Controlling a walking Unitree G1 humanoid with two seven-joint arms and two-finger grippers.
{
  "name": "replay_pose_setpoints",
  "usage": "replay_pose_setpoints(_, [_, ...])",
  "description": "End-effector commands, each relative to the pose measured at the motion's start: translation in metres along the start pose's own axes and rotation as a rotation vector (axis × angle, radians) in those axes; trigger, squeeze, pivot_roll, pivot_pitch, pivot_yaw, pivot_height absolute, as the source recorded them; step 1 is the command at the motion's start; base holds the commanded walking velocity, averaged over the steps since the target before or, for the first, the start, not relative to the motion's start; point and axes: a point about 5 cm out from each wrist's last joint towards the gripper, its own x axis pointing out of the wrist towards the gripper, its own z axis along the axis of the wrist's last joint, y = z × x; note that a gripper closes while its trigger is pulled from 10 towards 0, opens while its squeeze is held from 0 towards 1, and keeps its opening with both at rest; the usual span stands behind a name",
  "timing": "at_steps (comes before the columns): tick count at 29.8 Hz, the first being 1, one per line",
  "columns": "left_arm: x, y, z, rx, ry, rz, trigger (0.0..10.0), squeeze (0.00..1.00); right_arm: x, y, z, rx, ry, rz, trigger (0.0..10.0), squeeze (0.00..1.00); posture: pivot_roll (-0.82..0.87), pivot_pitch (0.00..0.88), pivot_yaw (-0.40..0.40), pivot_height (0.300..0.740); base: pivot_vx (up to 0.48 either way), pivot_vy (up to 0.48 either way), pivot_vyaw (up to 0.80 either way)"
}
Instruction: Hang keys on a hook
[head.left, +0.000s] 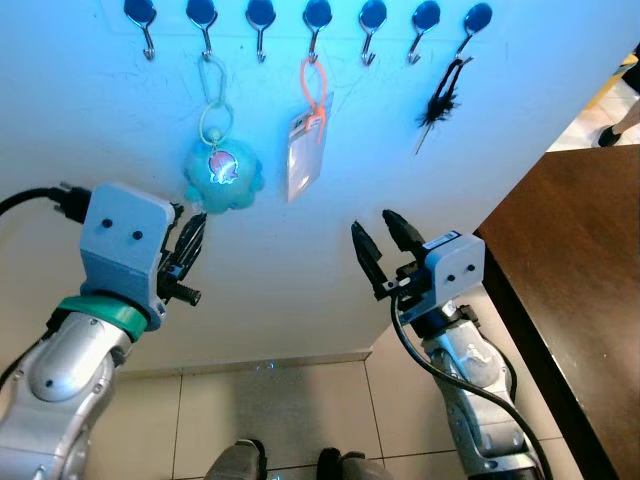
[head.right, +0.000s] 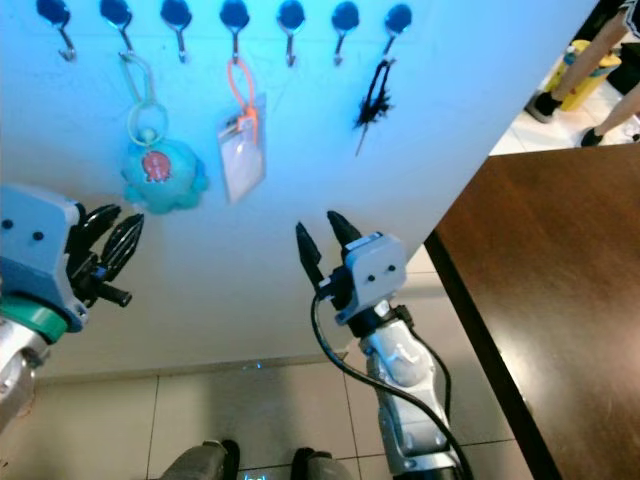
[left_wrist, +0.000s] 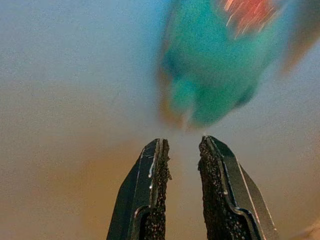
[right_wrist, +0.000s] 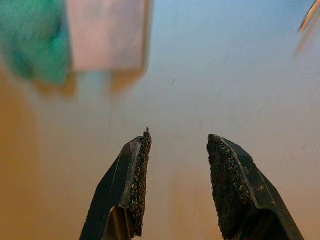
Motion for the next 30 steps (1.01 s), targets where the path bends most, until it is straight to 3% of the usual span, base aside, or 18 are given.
replay_pose_setpoints(1, [-0.003, 0.002, -0.018, 0.016, 0.075, 0.078, 10.0, 0.00, -0.007, 0.005, -0.009, 0.007, 0.054, 0.024, 10.0, 0.00, 0.15, 0.077, -0.003, 0.740, 0.000, 0.000, 0.00])
replay_pose_setpoints(7, [-0.007, 0.003, -0.027, 0.018, 0.084, 0.175, 10.0, 0.00, -0.011, 0.000, -0.014, 0.012, 0.081, 0.009, 10.0, 0.00, 0.14, 0.073, -0.039, 0.740, 0.000, 0.000, 0.00])
replay_pose_setpoints(13, [-0.008, 0.003, -0.007, 0.063, -0.004, 0.195, 10.0, 0.00, -0.007, -0.013, -0.004, -0.024, 0.046, -0.009, 10.0, 0.00, 0.17, 0.083, -0.028, 0.740, 0.000, 0.000, 0.00])
replay_pose_setpoints(18, [-0.012, 0.006, 0.012, 0.056, -0.096, 0.222, 10.0, 0.00, -0.020, -0.007, -0.003, -0.015, 0.071, 0.025, 10.0, 0.00, 0.16, 0.093, -0.025, 0.740, -0.048, 0.000, 0.00])
replay_pose_setpoints(25, [-0.008, -0.001, 0.030, 0.059, -0.209, 0.200, 10.0, 0.00, -0.017, -0.003, -0.008, 0.015, 0.076, 0.004, 10.0, 0.00, 0.16, 0.094, -0.015, 0.740, -0.271, 0.000, 0.00])
replay_pose_setpoints(30, [-0.010, -0.002, 0.028, 0.086, -0.202, 0.178, 10.0, 0.00, -0.014, 0.002, -0.008, 0.030, 0.067, 0.016, 10.0, 0.00, 0.18, 0.096, -0.012, 0.740, -0.291, 0.000, 0.00])
